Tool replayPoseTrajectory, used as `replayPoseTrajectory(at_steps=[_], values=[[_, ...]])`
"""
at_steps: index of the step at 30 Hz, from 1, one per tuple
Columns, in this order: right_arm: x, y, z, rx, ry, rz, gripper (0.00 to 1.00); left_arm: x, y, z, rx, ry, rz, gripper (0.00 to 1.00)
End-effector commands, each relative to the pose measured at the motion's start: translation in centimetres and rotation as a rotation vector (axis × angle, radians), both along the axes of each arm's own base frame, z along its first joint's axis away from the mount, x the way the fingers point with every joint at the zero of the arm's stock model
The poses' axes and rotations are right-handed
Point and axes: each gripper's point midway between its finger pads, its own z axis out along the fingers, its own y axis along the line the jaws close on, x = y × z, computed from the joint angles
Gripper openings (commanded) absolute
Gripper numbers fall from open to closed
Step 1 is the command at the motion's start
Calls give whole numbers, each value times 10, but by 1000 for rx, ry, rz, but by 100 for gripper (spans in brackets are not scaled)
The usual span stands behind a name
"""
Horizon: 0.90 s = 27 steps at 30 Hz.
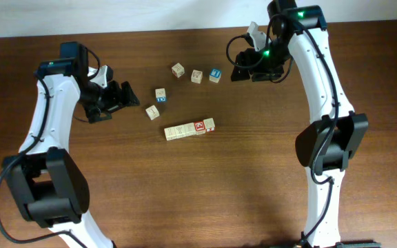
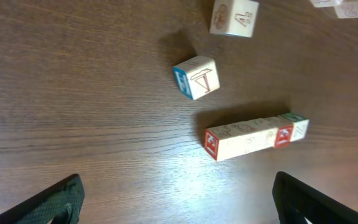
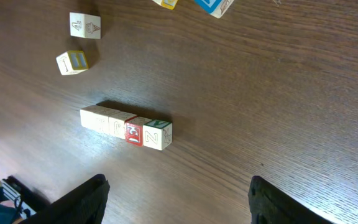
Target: Rotate 5 blocks
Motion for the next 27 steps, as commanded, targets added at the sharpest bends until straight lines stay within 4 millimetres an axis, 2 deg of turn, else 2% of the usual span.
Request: replayPoseTrajectory(at_steps=[1,5,16,21,24,27], values=[[-1,7,-4,32,17,11,72,1,-2,5,-109,-34,-45,95],[-2,11,-2,57,20,14,72,1,5,5,-113,-36,-28,96],[-2,11,-2,56,21,15,72,1,2,8,-134,-60,-68,97],[-5,20,-3,56,23,35,72,-4,1,1,-137,-37,-66,95],[-6,28,-11,53,36,51,67,-12,1,-14,-136,-7,-62,87],[-6,32,-20,47,51,59,53,-16,1,-20,-138,7,-61,61]])
